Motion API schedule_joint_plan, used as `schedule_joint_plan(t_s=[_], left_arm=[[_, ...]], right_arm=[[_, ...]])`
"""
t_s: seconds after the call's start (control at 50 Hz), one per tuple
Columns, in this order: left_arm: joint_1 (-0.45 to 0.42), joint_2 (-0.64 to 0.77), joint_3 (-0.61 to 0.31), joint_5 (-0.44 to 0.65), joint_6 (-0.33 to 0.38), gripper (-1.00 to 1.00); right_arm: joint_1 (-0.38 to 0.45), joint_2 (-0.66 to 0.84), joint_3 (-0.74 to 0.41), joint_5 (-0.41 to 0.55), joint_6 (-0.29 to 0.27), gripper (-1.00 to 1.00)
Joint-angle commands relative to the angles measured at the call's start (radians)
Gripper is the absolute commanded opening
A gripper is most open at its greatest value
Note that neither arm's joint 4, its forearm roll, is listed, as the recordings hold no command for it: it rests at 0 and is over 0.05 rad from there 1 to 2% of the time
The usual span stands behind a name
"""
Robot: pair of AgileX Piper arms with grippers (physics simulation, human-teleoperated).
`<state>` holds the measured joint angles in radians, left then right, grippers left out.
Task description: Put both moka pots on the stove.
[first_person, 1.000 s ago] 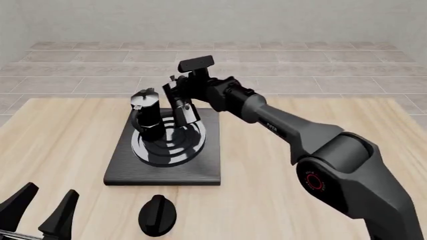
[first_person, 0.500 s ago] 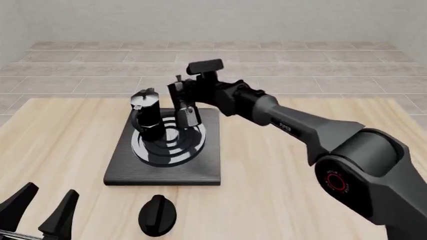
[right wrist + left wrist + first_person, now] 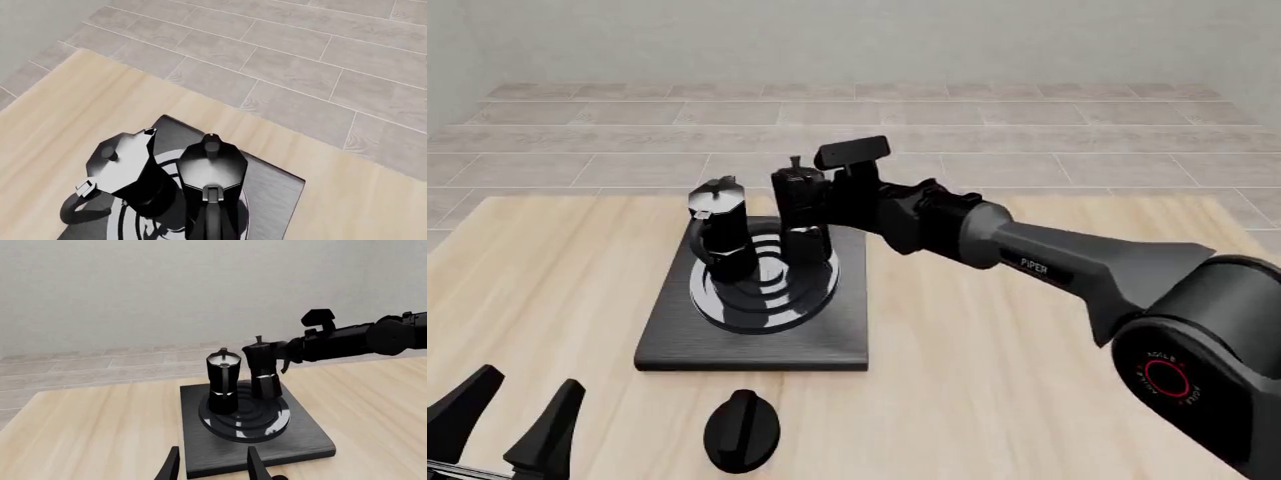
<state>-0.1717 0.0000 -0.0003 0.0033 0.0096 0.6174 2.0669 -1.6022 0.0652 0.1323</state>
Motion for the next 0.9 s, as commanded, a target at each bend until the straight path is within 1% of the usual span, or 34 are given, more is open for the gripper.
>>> schedule_joint_plan(t_s=[0.02,0.1,0.32,0.34,0.68,0.9], left_arm=[[0.003,0.000,0.000,-0.002,-0.002,1.00],[0.003,0.000,0.000,-0.002,-0.002,1.00],[0.003,0.000,0.000,-0.002,-0.002,1.00],[0.003,0.000,0.000,-0.002,-0.002,1.00],[0.003,0.000,0.000,-0.002,-0.002,1.00],[0.003,0.000,0.000,-0.002,-0.002,1.00]], right_arm=[[-0.001,0.016,0.137,-0.013,-0.002,-1.00],[-0.006,0.014,0.151,-0.018,-0.011,-1.00],[-0.005,0.014,0.187,-0.030,-0.011,-1.00],[-0.004,0.013,0.191,-0.031,-0.010,1.00],[-0.005,-0.027,0.249,-0.046,-0.015,1.00],[-0.010,-0.115,0.329,-0.061,-0.021,1.00]])
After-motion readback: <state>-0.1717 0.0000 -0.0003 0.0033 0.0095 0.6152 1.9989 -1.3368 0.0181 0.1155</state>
